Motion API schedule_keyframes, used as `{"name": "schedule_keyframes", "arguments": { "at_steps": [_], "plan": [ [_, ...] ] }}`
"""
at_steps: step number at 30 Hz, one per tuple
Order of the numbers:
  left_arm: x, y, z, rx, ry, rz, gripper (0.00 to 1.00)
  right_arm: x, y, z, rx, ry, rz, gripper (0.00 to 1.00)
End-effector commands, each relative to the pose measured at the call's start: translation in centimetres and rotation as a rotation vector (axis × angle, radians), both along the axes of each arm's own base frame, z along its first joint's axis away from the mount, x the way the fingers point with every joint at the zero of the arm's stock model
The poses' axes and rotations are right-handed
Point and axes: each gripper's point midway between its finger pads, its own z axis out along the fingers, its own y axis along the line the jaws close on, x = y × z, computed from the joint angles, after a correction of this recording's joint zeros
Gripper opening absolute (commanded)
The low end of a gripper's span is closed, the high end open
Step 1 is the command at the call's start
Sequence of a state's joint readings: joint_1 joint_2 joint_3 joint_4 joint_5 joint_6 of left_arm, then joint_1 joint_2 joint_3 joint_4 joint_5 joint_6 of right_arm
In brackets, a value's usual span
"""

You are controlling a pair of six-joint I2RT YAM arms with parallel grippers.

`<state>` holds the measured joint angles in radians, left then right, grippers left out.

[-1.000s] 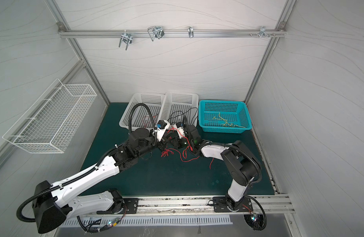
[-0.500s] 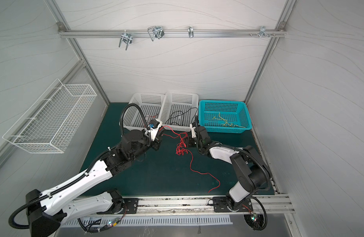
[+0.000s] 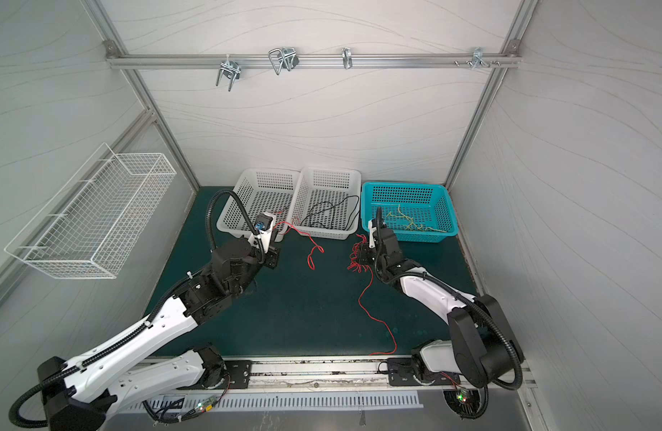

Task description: Untangle the cables

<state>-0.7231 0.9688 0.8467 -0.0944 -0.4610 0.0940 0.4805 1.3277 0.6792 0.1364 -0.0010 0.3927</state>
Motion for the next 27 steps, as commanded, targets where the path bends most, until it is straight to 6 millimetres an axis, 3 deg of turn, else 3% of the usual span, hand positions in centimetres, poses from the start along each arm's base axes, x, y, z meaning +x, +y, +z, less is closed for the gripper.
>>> {"name": "schedule_keyframes", "arguments": {
  "at_steps": [1, 8, 11, 14, 21, 27],
  "plan": [
    [2.3, 2.1, 1.2, -0.08, 0.011, 0.138, 0.0, -1.0, 1.0, 0.4, 0.001, -0.013, 0.074, 0.0],
    [7.5, 3.6, 1.6, -0.089, 0.037, 0.176, 0.0, -2.1, 3.8, 2.1, -0.043, -0.064, 0.179, 0.0],
    [10.1, 4.6, 2.1, -0.101, 0.024, 0.191, 0.0, -2.3, 4.6, 2.3, -0.055, -0.065, 0.201, 0.0],
    [12.6, 6.4, 1.3, -0.122, 0.05, 0.251, 0.0, -2.5, 5.3, 2.4, -0.054, -0.066, 0.218, 0.0],
    [16.4, 11.2, -5.8, -0.227, 0.252, 0.452, 0.0, -2.8, 4.9, 3.2, -0.075, -0.078, 0.207, 0.0],
    [17.2, 12.2, -11.3, -0.224, 0.389, 0.498, 0.0, -2.8, 4.4, 4.3, -0.082, -0.102, 0.192, 0.0]
  ]
}}
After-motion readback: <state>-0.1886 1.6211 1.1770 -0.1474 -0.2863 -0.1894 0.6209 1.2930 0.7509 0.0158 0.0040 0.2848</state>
